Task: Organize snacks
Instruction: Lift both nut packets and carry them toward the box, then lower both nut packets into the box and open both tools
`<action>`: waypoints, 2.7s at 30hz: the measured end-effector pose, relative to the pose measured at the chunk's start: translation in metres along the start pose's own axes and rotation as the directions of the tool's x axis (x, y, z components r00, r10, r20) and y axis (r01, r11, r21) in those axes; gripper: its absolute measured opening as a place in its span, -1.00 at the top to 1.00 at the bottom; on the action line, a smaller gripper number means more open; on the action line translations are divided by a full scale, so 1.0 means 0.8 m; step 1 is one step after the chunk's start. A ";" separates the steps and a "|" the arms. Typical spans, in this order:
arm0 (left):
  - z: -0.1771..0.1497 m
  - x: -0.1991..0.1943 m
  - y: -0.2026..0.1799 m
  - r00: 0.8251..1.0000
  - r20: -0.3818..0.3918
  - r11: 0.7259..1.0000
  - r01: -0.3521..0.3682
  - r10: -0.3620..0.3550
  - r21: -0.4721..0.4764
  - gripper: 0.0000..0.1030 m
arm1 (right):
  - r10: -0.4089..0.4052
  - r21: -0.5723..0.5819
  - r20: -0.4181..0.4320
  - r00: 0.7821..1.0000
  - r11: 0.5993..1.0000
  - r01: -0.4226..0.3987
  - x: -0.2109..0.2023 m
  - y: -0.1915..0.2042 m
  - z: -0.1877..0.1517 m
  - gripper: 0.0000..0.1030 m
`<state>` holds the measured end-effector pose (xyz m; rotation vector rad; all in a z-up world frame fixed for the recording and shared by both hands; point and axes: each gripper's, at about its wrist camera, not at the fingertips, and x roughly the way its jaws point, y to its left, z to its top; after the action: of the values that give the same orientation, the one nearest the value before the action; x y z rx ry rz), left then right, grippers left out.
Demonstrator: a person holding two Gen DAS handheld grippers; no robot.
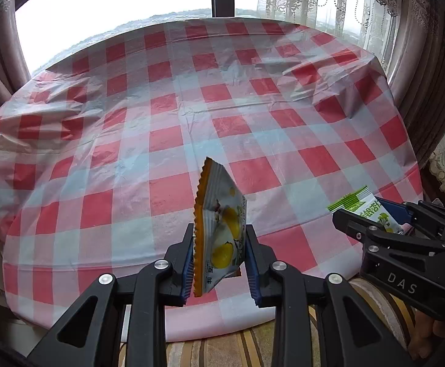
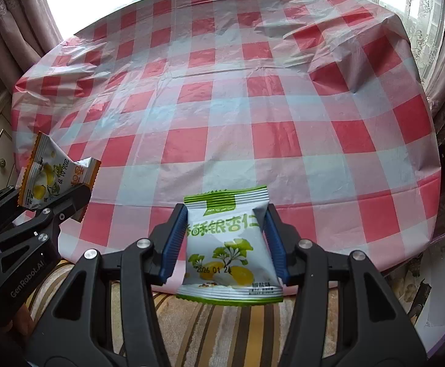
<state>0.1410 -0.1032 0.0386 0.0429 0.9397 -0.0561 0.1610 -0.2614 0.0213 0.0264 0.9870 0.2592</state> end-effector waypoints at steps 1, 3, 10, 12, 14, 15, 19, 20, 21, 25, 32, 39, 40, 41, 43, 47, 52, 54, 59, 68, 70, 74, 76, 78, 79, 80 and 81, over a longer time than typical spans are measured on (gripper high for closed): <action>0.000 -0.001 -0.003 1.000 0.001 1.000 0.003 -0.003 0.007 0.42 | 0.000 0.005 0.003 1.000 1.000 0.000 -0.003 -0.004 -0.002 -0.06; 0.001 -0.004 -0.012 1.000 0.002 1.000 0.007 -0.007 0.023 0.42 | 0.003 0.016 0.006 1.000 1.000 -0.003 -0.010 -0.011 -0.006 -0.06; 0.001 -0.012 -0.045 1.000 0.009 0.997 0.019 -0.020 0.080 0.42 | -0.005 0.057 0.025 1.000 0.998 0.003 -0.032 -0.042 -0.017 -0.06; 0.001 -0.015 -0.054 1.000 0.011 0.995 0.024 -0.025 0.093 0.42 | -0.009 0.068 0.028 1.000 0.998 0.007 -0.038 -0.052 -0.021 -0.06; 0.002 -0.017 -0.064 1.000 0.012 0.994 0.026 -0.028 0.108 0.42 | -0.014 0.079 0.031 0.999 0.997 0.012 -0.043 -0.063 -0.026 -0.06; 0.002 -0.018 -0.069 0.999 0.012 0.993 0.028 -0.030 0.117 0.42 | -0.016 0.086 0.033 0.999 0.996 0.013 -0.046 -0.069 -0.028 -0.06; 0.002 -0.022 -0.094 0.999 0.013 0.987 0.037 -0.040 0.159 0.42 | -0.027 0.116 0.041 0.999 0.993 0.022 -0.059 -0.091 -0.039 -0.06; 0.002 -0.023 -0.099 0.999 0.014 0.985 0.039 -0.042 0.169 0.42 | -0.031 0.124 0.042 0.999 0.992 0.026 -0.062 -0.096 -0.041 -0.06; 0.003 -0.024 -0.105 0.999 0.015 0.983 0.043 -0.046 0.176 0.42 | -0.035 0.132 0.044 0.998 0.991 0.029 -0.065 -0.102 -0.043 -0.06; 0.002 -0.027 -0.127 0.998 0.013 0.975 0.052 -0.056 0.215 0.42 | -0.046 0.165 0.052 0.998 0.986 0.037 -0.077 -0.124 -0.053 -0.06; 0.000 -0.032 -0.173 0.997 0.008 0.954 0.071 -0.077 0.291 0.42 | -0.063 0.215 0.062 0.996 0.975 0.048 -0.092 -0.157 -0.068 -0.06; -0.003 -0.036 -0.215 0.995 -0.003 0.929 0.092 -0.098 0.359 0.42 | -0.078 0.254 0.073 0.994 0.965 0.057 -0.103 -0.183 -0.082 -0.06; -0.004 -0.037 -0.220 0.995 -0.005 0.925 0.096 -0.101 0.369 0.42 | -0.081 0.260 0.074 0.994 0.964 0.059 -0.105 -0.187 -0.085 -0.06; -0.005 -0.037 -0.227 0.995 -0.007 0.920 0.099 -0.104 0.379 0.42 | -0.084 0.267 0.075 0.994 0.962 0.061 -0.106 -0.191 -0.087 -0.06; -0.007 -0.038 -0.238 0.994 -0.010 0.912 0.105 -0.110 0.398 0.42 | -0.091 0.281 0.075 0.993 0.957 0.066 -0.110 -0.198 -0.092 -0.06; -0.010 -0.039 -0.259 0.992 -0.016 0.896 0.117 -0.122 0.429 0.42 | -0.104 0.305 0.077 0.992 0.949 0.076 -0.116 -0.214 -0.103 -0.06; -0.014 -0.040 -0.285 0.990 -0.025 0.873 0.133 -0.137 0.470 0.42 | -0.125 0.338 0.075 0.989 0.936 0.092 -0.122 -0.234 -0.114 -0.06; -0.015 -0.040 -0.297 0.989 -0.028 0.863 0.140 -0.145 0.485 0.42 | -0.133 0.351 0.075 0.988 0.931 0.099 -0.125 -0.243 -0.119 -0.06; -0.020 -0.040 -0.324 0.986 -0.039 0.837 0.156 -0.159 0.525 0.42 | -0.155 0.389 0.073 0.985 0.914 0.115 -0.131 -0.266 -0.133 -0.06; -0.030 -0.038 -0.372 0.977 -0.072 0.785 0.204 -0.200 0.585 0.42 | -0.206 0.446 0.052 0.977 0.880 0.162 -0.141 -0.308 -0.161 -0.06; -0.033 -0.038 -0.381 0.975 -0.081 0.775 0.214 -0.207 0.594 0.42 | -0.216 0.459 0.047 0.975 0.872 0.171 -0.143 -0.317 -0.168 -0.06; -0.037 -0.036 -0.398 0.972 -0.097 0.759 0.229 -0.215 0.609 0.42 | -0.232 0.478 0.036 0.972 0.858 0.187 -0.144 -0.331 -0.178 -0.06; -0.040 -0.035 -0.406 0.970 -0.107 0.750 0.238 -0.219 0.617 0.42 | -0.236 0.489 0.032 0.971 0.851 0.191 -0.145 -0.337 -0.183 -0.06; -0.043 -0.034 -0.414 0.969 -0.114 0.743 0.242 -0.220 0.625 0.42 | -0.238 0.499 0.034 0.971 0.845 0.190 -0.145 -0.343 -0.188 -0.06; -0.045 -0.033 -0.418 0.968 -0.119 0.738 0.245 -0.220 0.629 0.42 | -0.241 0.505 0.034 0.970 0.842 0.191 -0.145 -0.345 -0.191 -0.06; -0.046 -0.032 -0.421 0.968 -0.123 0.734 0.247 -0.220 0.633 0.42 | -0.242 0.510 0.032 0.970 0.838 0.192 -0.145 -0.349 -0.194 -0.06; -0.048 -0.032 -0.426 0.967 -0.126 0.729 0.250 -0.221 0.637 0.42 | -0.245 0.515 0.030 0.969 0.835 0.195 -0.145 -0.351 -0.197 -0.06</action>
<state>0.0720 -0.4397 0.0322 0.5782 0.9250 -0.6284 0.0276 -0.5752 -0.0094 0.4052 0.9303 -0.2229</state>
